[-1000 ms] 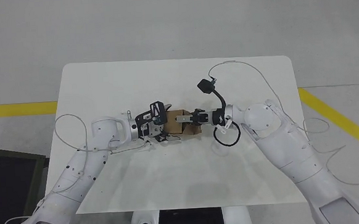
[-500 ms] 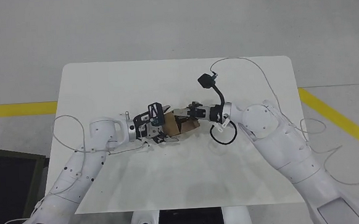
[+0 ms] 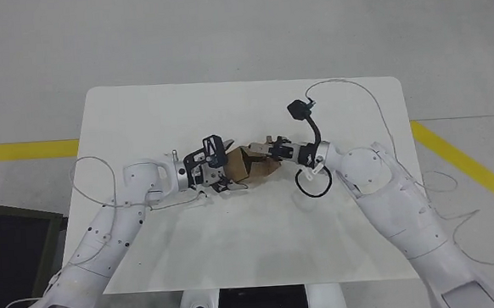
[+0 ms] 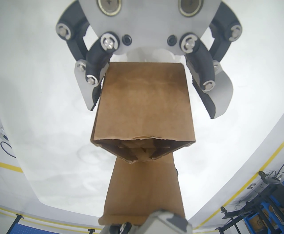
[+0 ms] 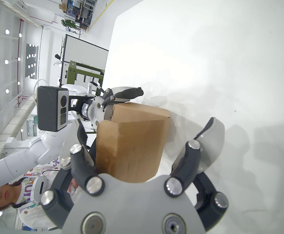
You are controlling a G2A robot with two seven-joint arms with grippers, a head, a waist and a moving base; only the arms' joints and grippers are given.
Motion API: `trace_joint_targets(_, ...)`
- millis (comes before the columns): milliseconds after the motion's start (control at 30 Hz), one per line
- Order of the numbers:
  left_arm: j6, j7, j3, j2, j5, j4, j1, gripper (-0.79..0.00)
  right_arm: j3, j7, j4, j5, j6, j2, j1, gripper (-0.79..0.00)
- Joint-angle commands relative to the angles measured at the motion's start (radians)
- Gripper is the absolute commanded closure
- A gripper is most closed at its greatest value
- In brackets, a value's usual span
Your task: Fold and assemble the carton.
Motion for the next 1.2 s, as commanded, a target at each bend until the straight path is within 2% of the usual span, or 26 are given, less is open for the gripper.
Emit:
trace_joint_targets(0, 0.003, -0.003, -0.006, 0.000, -0.010, 0.000, 0.000, -0.785, 0.039, 0.011, -0.021, -0.001, -0.004, 0.010, -0.027, -0.785)
trace_joint_targets(233, 0.008, -0.025, -0.051, 0.006, -0.068, -0.003, -0.010, -0.785, 0.130, 0.078, -0.063, 0.020, -0.008, 0.036, -0.101, -0.785)
trace_joint_targets(467, -0.010, -0.057, -0.103, 0.019, -0.091, -0.018, 0.004, -0.785, 0.156, 0.155, -0.062, 0.040, -0.001, 0.049, -0.135, -0.785)
trace_joint_targets(667, -0.030, -0.062, -0.116, 0.027, -0.059, -0.028, 0.014, -0.785, 0.205, 0.192, -0.183, 0.057, 0.034, 0.066, -0.216, -0.785)
trace_joint_targets(800, -0.022, -0.053, -0.113, 0.026, -0.055, -0.032, 0.015, -0.785, 0.235, 0.296, -0.258, 0.143, 0.028, 0.078, -0.289, -0.785)
trace_joint_targets(900, -0.008, -0.046, -0.112, 0.025, -0.062, -0.030, 0.013, -0.785, 0.259, 0.346, -0.302, 0.132, 0.051, 0.090, -0.336, -0.785)
trace_joint_targets(1033, 0.004, -0.044, -0.115, 0.025, -0.070, -0.030, 0.009, -0.785, 0.280, 0.346, -0.359, 0.146, 0.062, 0.098, -0.406, -0.785)
trace_joint_targets(1167, 0.011, -0.043, -0.121, 0.025, -0.079, -0.033, 0.010, -0.785, 0.238, 0.315, -0.366, 0.154, 0.035, 0.095, -0.440, -0.785)
